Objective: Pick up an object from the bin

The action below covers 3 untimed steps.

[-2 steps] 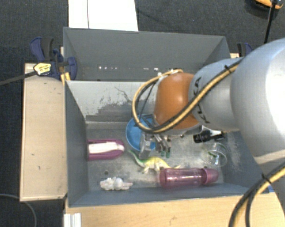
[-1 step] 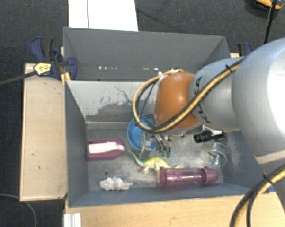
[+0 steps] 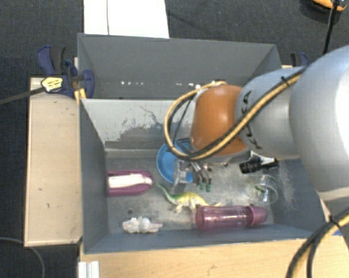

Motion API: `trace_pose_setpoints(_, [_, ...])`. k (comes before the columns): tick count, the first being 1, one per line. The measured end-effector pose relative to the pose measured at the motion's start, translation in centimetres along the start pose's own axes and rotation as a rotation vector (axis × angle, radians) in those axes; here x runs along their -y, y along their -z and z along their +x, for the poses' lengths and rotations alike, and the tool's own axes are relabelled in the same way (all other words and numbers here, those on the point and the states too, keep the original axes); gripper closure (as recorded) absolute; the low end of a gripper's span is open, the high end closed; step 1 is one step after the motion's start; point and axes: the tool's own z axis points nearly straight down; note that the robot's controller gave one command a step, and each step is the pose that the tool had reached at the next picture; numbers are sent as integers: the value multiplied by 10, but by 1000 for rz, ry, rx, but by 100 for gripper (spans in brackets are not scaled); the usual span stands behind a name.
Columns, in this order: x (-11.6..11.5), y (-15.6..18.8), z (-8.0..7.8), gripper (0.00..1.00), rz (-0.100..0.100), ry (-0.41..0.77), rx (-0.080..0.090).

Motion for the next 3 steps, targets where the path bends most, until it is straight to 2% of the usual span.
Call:
trace_pose_setpoints(1, [0,22,0,100,0,0,-2])
trace_pose_setpoints(3, [-1,55,-3,100,-4,0,9])
